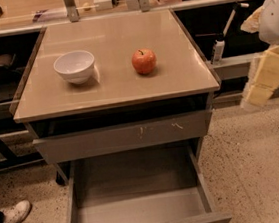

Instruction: Place apple into middle drawer

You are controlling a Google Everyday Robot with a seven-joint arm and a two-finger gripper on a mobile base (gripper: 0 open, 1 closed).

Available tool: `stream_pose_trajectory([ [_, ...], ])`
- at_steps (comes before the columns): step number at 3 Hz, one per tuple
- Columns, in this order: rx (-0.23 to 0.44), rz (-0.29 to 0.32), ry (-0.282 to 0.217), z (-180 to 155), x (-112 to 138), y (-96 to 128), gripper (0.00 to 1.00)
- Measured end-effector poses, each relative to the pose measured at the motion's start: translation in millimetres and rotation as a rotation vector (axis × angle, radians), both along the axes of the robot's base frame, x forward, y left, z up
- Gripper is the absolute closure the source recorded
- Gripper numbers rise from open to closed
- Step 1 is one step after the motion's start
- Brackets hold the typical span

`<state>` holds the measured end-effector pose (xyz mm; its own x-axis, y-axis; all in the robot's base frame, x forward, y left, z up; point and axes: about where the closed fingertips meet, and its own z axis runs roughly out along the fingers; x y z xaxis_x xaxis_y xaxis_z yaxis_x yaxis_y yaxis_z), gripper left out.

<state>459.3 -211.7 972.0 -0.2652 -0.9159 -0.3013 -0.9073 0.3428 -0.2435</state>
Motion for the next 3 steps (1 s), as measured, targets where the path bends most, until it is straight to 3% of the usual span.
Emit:
stream_pose_trajectory([
  [2, 0.181, -0.127, 0.014, -28.3, 96.5, 10.1, 0.0],
  [3, 0.266, -0.125, 0.053, -44.6, 138.6, 21.1, 0.0],
])
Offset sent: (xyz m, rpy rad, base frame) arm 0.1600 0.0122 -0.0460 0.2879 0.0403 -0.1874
